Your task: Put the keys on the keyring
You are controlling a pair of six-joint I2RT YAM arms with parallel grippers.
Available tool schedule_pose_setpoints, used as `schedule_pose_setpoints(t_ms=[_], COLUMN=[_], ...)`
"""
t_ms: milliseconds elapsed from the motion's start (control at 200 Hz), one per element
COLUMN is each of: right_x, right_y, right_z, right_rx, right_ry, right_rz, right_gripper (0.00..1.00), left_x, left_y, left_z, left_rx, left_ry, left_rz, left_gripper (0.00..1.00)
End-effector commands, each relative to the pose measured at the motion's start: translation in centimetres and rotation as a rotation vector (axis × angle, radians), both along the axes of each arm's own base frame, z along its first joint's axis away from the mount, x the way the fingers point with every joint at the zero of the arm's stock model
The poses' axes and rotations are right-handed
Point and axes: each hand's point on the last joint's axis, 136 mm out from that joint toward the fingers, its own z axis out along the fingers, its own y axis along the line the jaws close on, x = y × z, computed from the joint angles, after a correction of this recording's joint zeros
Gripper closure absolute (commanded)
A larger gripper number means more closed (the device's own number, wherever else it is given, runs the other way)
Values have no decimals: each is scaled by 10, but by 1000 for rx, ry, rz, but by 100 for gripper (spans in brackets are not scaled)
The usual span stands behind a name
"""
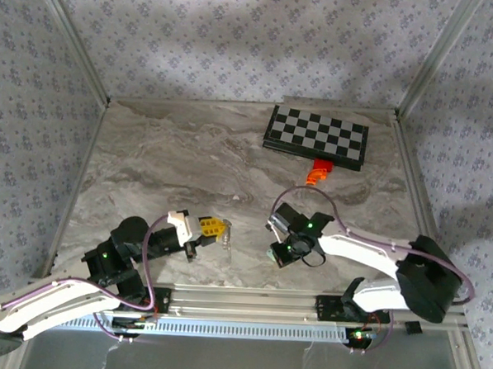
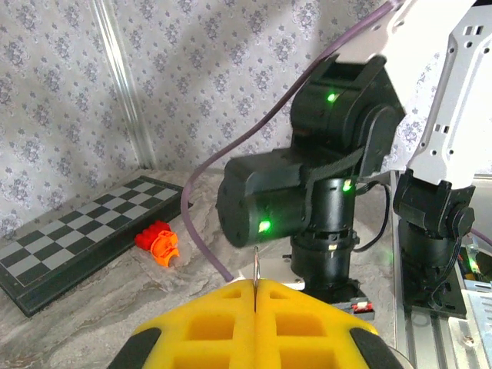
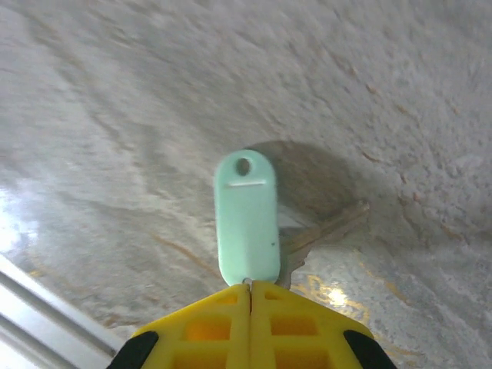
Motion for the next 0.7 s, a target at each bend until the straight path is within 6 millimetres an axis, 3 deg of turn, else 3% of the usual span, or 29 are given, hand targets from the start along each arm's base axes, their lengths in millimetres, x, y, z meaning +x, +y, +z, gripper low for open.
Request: schedule_pose_setpoints(t_ms=[0, 170, 365, 500, 695], right_x=[11, 11, -17, -32, -40], right_y=[24, 49, 68, 77, 88], right_z=[47, 118, 204, 239, 272], right_rx=[138, 407, 790, 936, 1053], right_ry=[-168, -394, -580, -603, -615], right_rz=[96, 206, 373, 467, 518], right_gripper=[100, 100, 97, 97, 100], left_x=[0, -3, -10, -19, -27], left_y=[2, 1, -3, -5, -7], left_z=[18, 21, 25, 30, 36], left_rx=[-45, -47, -43, -58, -66], left_ry=[-30, -36, -37, -43, -41], left_rz=[1, -14, -61, -115, -163], left_gripper=[100, 100, 100, 100, 100])
